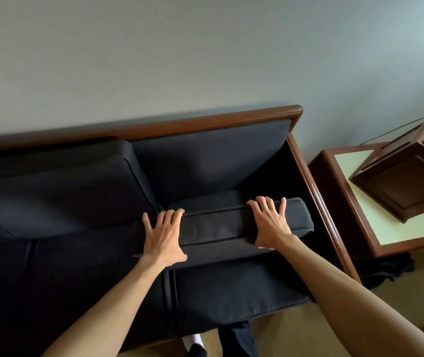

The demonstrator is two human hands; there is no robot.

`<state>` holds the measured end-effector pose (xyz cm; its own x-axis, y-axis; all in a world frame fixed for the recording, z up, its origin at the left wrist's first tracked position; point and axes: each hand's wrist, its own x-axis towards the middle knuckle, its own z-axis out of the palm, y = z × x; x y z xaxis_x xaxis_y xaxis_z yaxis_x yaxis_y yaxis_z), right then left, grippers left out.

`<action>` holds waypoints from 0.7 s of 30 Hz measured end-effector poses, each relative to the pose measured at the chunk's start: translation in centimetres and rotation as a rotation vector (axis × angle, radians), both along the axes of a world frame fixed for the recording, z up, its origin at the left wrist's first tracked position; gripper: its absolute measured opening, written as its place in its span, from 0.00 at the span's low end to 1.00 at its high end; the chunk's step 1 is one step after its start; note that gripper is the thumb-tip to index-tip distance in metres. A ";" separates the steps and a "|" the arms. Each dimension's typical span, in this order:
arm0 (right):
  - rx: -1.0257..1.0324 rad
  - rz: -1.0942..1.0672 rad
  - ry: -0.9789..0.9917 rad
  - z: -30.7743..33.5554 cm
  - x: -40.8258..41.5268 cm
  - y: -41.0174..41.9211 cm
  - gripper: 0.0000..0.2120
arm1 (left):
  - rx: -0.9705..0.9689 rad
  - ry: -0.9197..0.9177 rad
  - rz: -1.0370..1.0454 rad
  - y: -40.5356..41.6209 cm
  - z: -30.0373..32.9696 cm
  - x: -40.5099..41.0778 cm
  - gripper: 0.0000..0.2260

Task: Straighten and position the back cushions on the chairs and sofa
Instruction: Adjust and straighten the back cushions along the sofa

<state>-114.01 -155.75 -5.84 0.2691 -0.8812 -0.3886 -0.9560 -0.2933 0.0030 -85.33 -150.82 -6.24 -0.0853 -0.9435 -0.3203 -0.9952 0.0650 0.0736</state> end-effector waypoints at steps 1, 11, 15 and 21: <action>-0.024 0.034 -0.021 -0.3 -0.3 -0.6 0.52 | 0.007 0.013 -0.023 -0.3 0.0 -0.5 0.52; -0.043 0.145 -0.021 1.5 -1.7 -11.6 0.37 | -0.056 0.114 0.033 -9.9 1.8 -0.2 0.44; -0.048 0.152 -0.063 1.9 -1.8 -15.9 0.38 | -0.076 0.117 0.068 -13.6 1.9 -0.8 0.40; -0.046 0.172 -0.068 1.9 -1.8 -20.6 0.41 | -0.114 0.106 0.093 -17.8 1.2 -1.6 0.39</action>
<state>-115.79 -176.37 -3.97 0.4416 -0.8366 -0.3243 -0.8903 -0.4534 -0.0427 -86.90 -168.67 -5.00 -0.0235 -0.9786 -0.2043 -0.9844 -0.0130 0.1755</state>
